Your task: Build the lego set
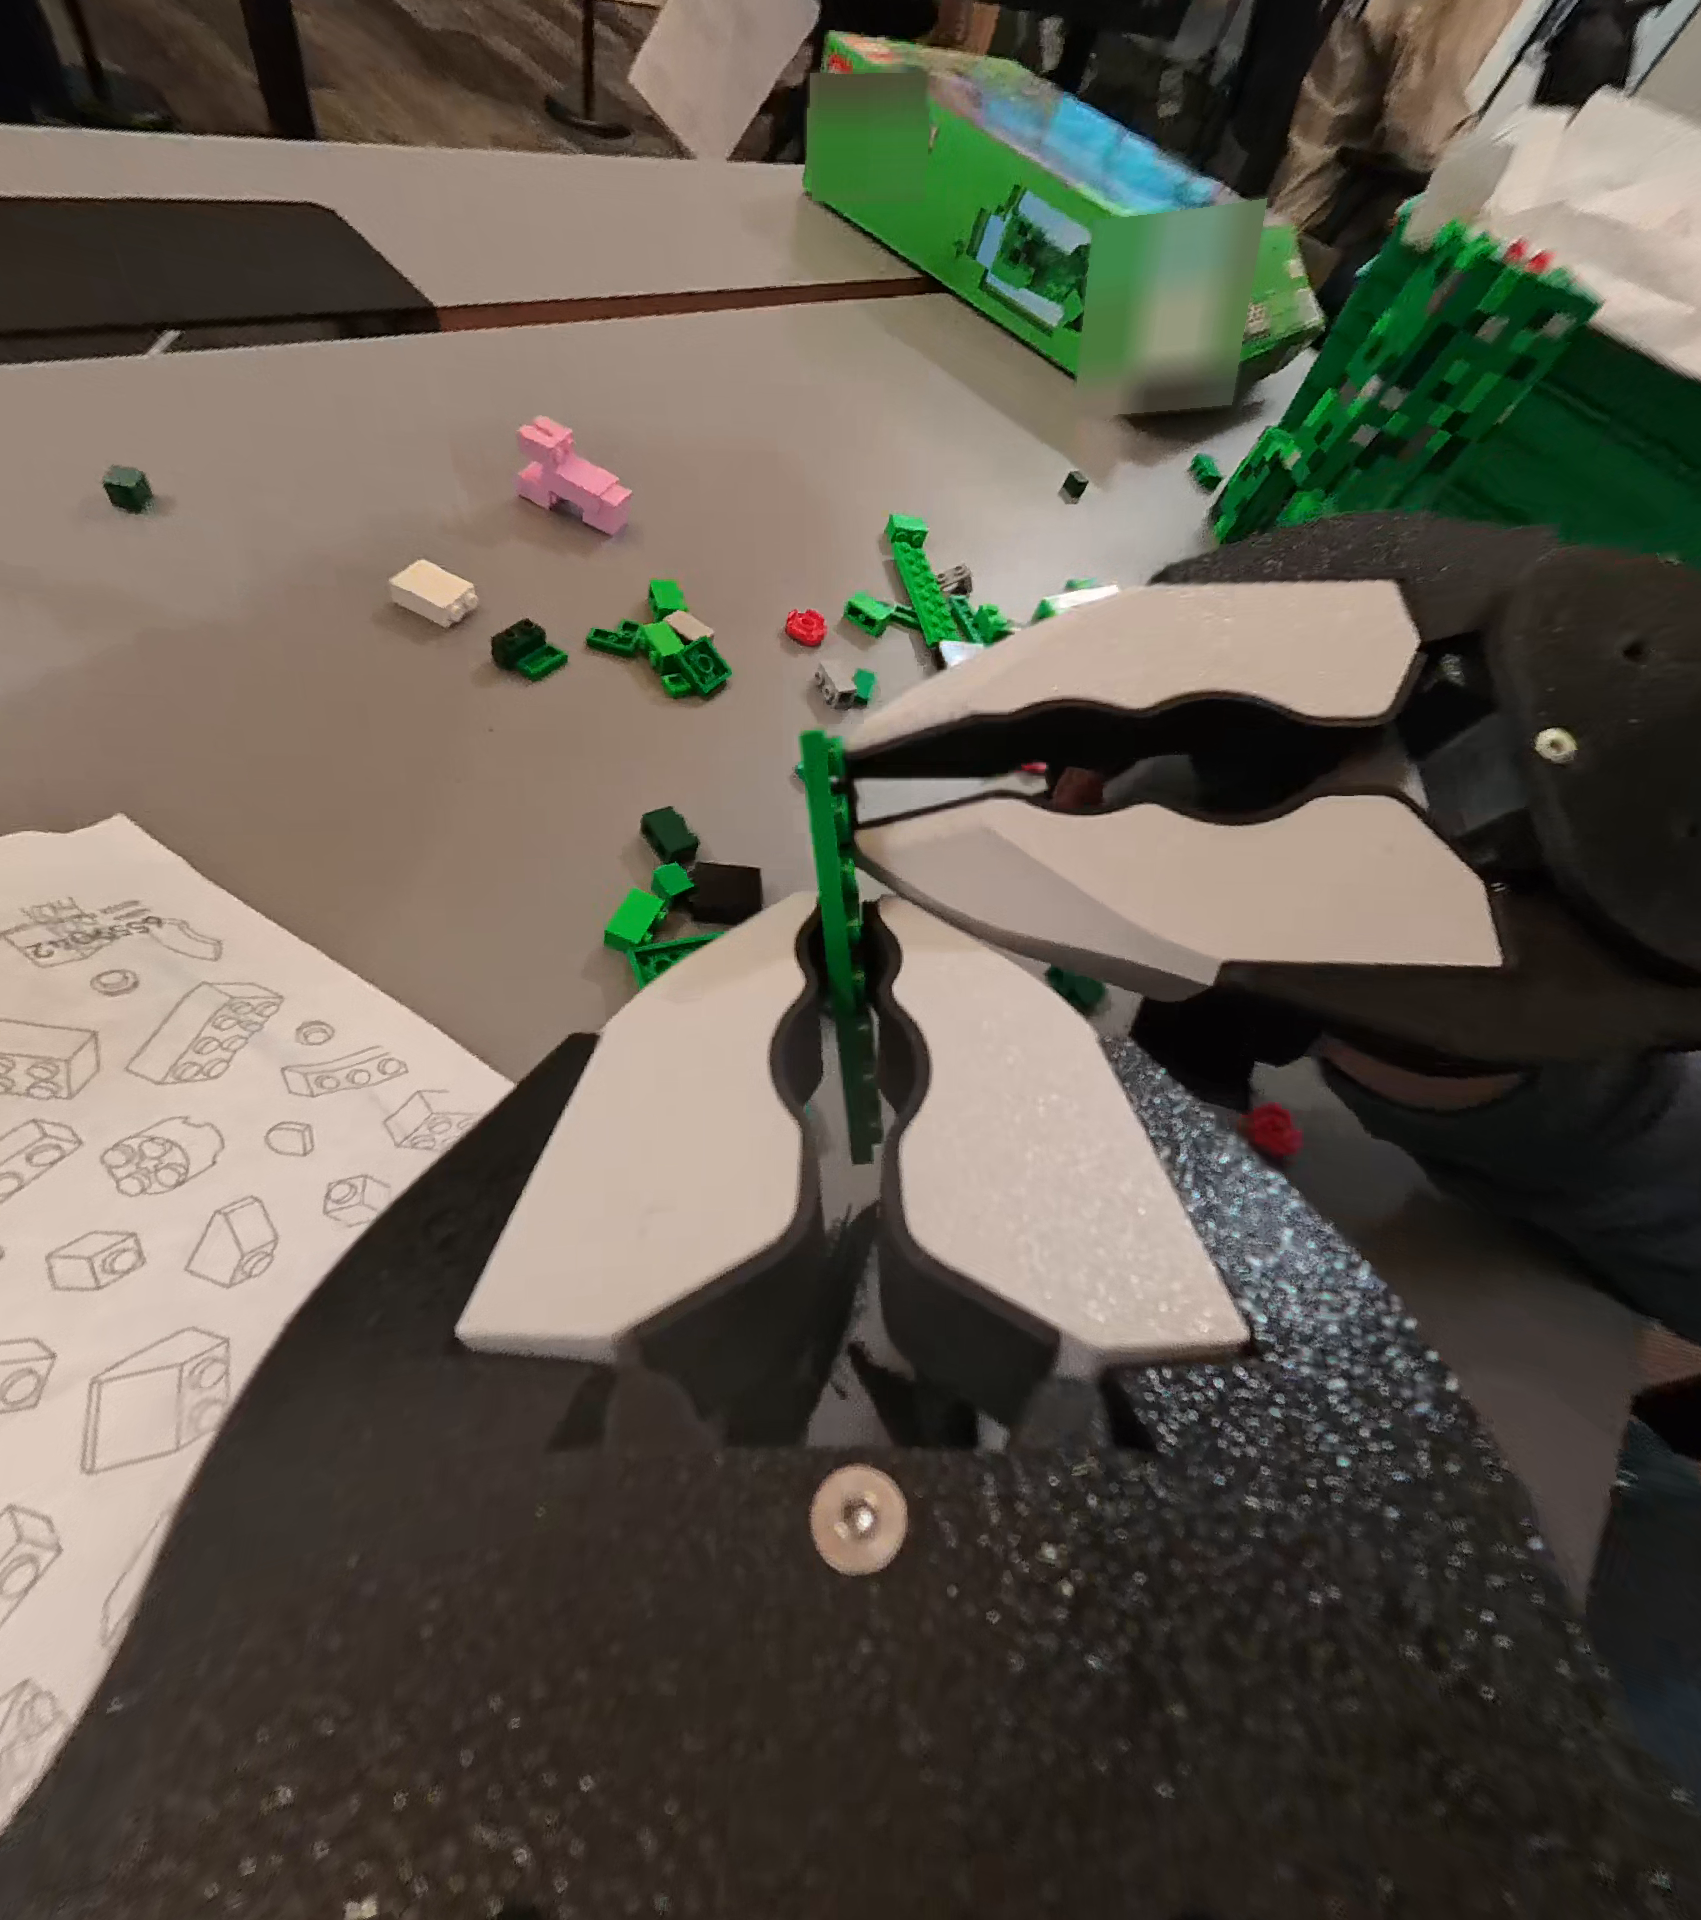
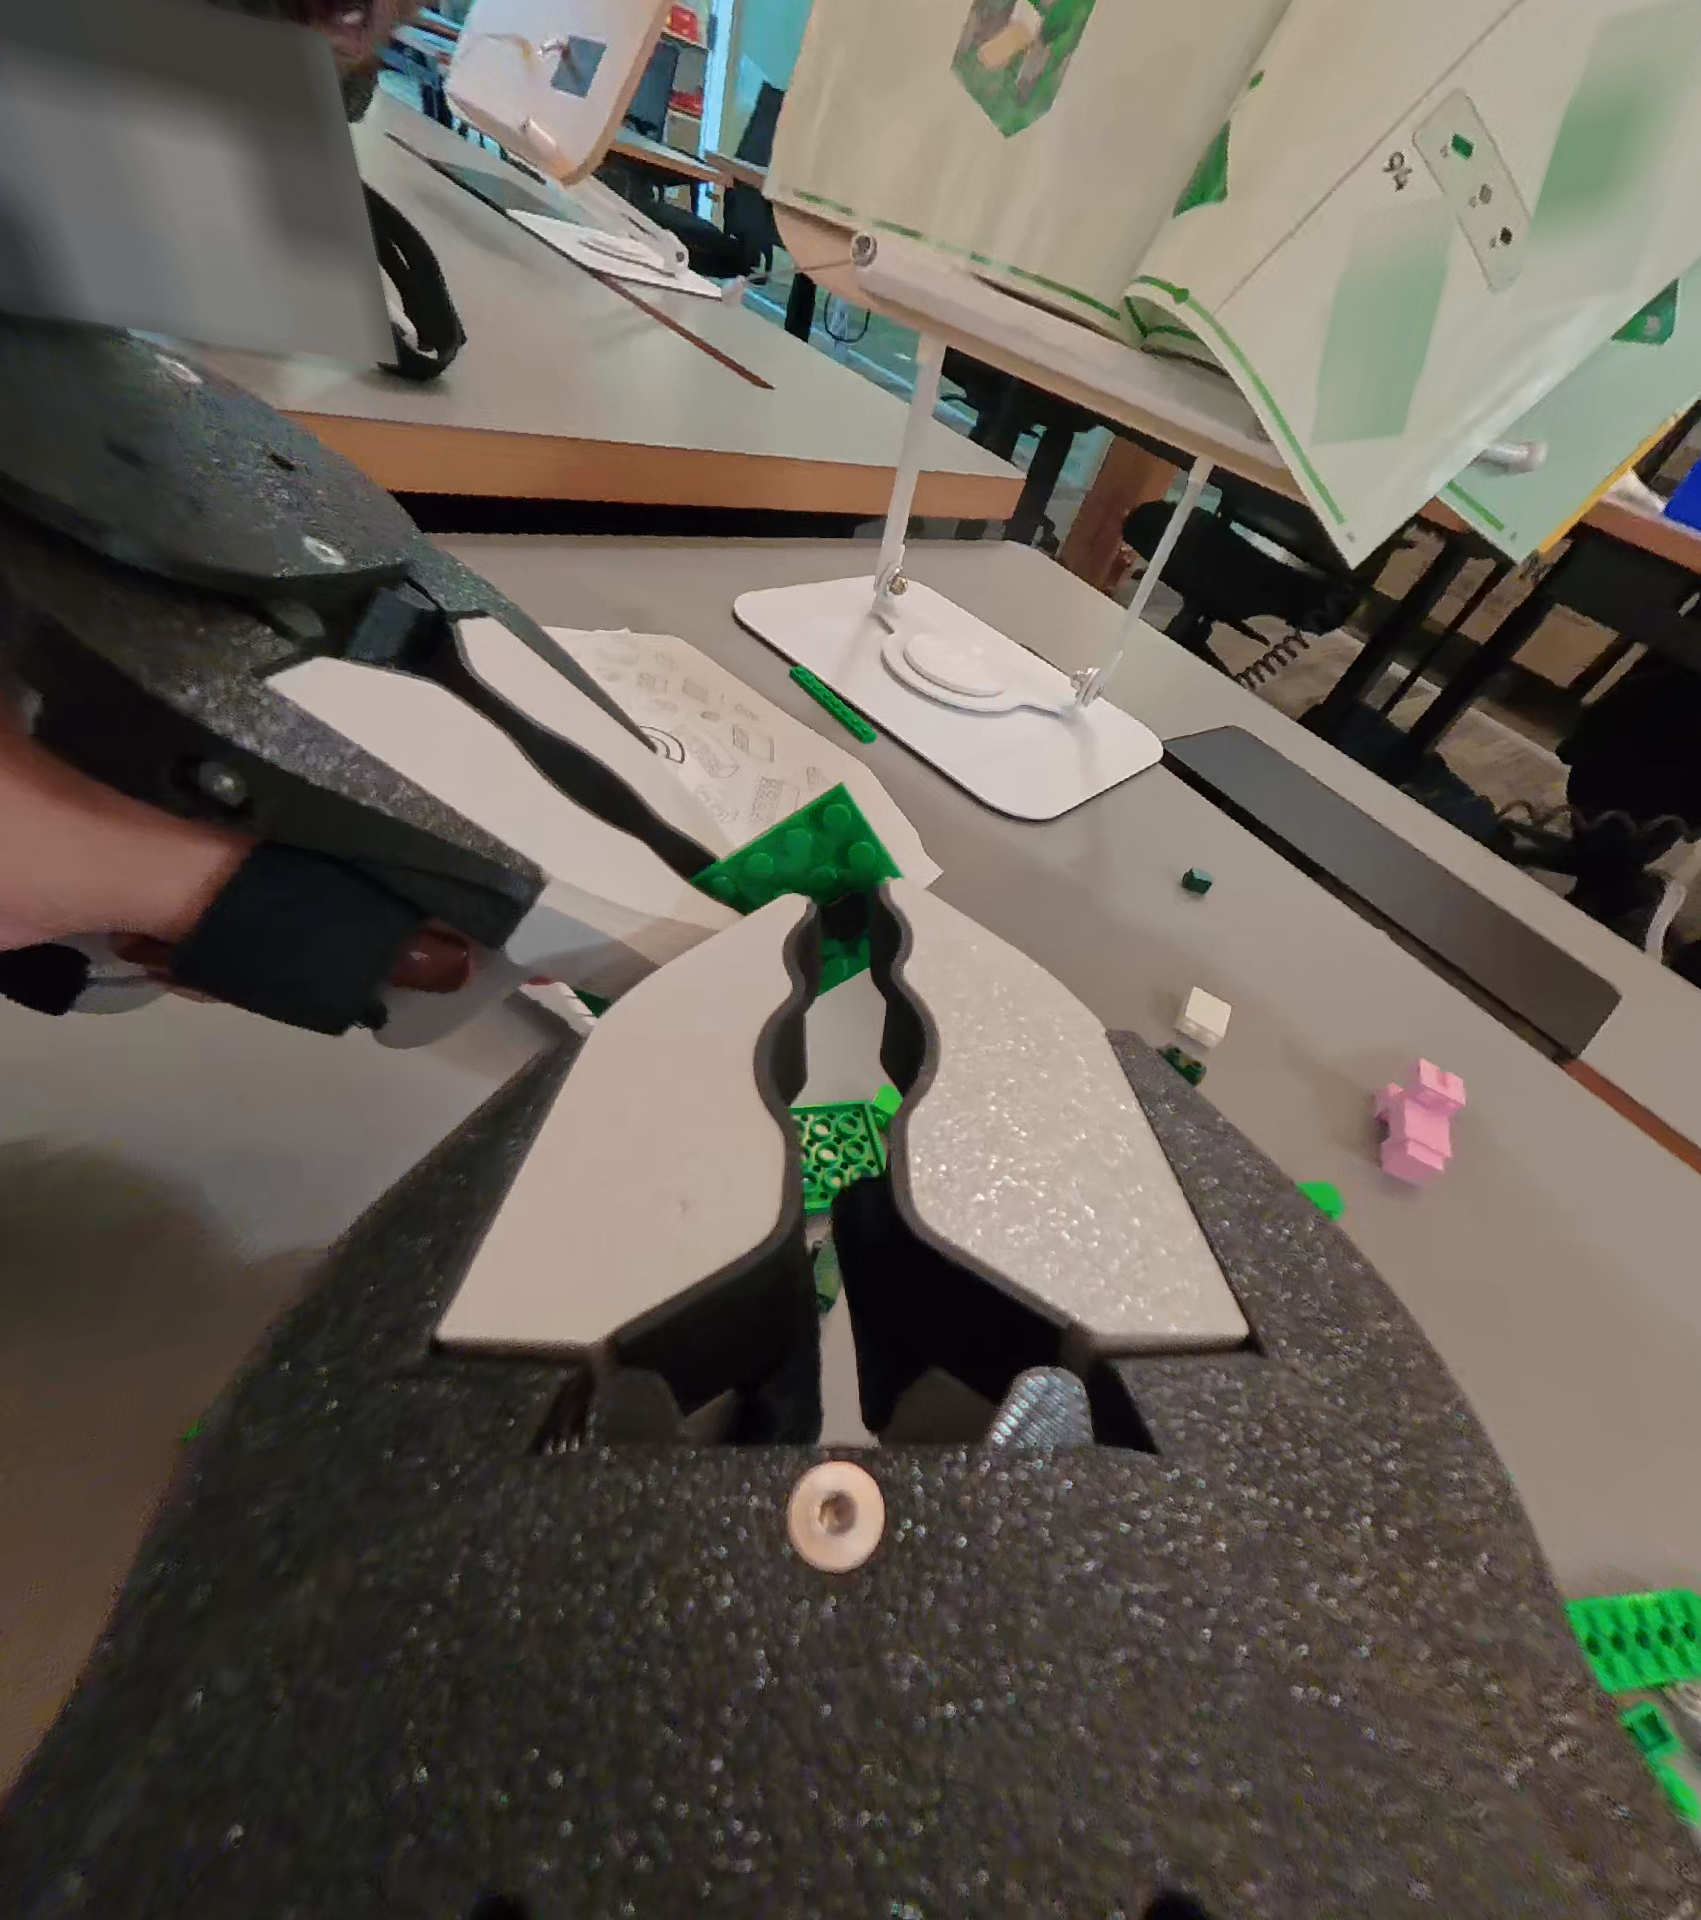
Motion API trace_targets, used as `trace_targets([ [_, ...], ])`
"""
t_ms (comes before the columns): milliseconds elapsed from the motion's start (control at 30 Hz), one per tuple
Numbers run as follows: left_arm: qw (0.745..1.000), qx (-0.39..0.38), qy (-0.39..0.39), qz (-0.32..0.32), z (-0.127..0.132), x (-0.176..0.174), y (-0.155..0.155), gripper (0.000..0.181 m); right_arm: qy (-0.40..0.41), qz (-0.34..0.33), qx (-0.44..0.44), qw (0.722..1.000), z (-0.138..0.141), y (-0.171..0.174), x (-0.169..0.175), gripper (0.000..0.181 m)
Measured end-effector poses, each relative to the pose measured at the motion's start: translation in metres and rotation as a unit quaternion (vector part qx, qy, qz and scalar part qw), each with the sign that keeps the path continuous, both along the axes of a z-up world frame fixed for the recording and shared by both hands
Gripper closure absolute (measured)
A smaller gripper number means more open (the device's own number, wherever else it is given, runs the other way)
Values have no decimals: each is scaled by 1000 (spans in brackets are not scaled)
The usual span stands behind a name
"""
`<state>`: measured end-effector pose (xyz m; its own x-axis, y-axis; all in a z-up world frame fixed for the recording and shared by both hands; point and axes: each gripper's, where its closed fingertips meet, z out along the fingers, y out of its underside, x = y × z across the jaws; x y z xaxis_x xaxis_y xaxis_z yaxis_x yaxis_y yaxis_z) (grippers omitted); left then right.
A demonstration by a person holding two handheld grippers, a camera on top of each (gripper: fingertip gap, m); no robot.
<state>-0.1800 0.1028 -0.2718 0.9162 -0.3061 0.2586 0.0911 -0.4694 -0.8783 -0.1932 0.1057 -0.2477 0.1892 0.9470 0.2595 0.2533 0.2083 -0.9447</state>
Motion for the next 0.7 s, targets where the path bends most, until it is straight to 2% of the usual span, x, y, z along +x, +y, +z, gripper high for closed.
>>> trace_targets([
  [67, 1000, -8, 10, 7, -4, -1, 1, 176, -6, -10, -17, 1000, -4, 2, 0, 171],
  [167, 1000, -12, -2, 14, -8, -2, 2, 176, -9, -39, -43, 998, -7, 10, 1, 159],
  [300, 999, -2, 18, 29, -8, -3, 4, 176, 6, -42, -86, 995, -9, 9, 0, 162],
  [467, 999, -6, 30, 33, -11, -4, 4, 176, 12, -52, -107, 993, -12, 15, 2, 151],
  [700, 997, -31, 63, 34, -23, -10, 0, 177, -22, -65, -67, 995, -22, 15, 0, 149],
])
